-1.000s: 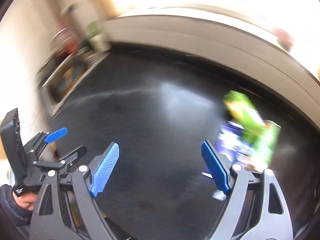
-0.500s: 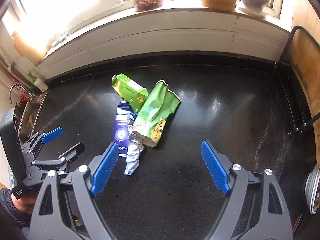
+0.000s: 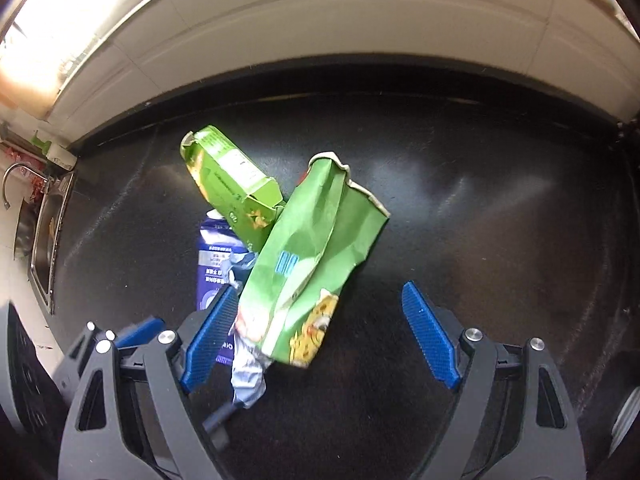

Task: Collect trash
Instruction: 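Grasp the foil wrapper with the left tool while the right tool grasps the green crumpled bag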

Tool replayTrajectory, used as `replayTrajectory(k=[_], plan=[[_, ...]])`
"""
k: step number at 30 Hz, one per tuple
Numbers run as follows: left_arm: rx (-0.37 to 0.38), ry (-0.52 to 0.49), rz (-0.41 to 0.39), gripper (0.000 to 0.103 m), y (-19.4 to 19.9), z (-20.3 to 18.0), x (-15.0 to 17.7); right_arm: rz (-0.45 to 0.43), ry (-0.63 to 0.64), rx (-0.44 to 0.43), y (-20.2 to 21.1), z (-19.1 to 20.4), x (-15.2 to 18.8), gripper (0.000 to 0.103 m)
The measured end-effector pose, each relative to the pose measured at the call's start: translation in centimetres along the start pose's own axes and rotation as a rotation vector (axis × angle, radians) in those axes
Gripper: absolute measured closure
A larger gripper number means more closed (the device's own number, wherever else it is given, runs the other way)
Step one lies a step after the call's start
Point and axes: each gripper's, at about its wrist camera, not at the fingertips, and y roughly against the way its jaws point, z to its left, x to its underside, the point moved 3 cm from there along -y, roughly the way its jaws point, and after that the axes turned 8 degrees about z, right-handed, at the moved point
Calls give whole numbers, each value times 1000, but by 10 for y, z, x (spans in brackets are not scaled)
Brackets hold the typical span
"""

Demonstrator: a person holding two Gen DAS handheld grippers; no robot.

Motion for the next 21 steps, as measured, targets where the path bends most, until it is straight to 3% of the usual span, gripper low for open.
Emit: replayTrajectory(k=[4,7,8,9,12,16,21], plan=[[6,-9,38,24,-21,-11,1,57,13,-8,-20,-3,-9,29],[3,-8,41,28,-29,-15,0,81,19,-60,-28,-4,-13,30],[2,-12,39,28,-31,-16,-2,93,21,-81,-29,-4,-14,39],[2,-14,37,29,-32,-18,-3,107,21,-116,-30,-5,-16,55],[1,-17,40,35,-36,-21,-7,138,20,-146,-31,-6,-19,56],[-3,-7,56,66,-43,-21,-12,131,31,-153,-21,-16,-20,58],[6,-7,71,71,-48,-20,-16,78,14,-170,5,-32,-20,58]])
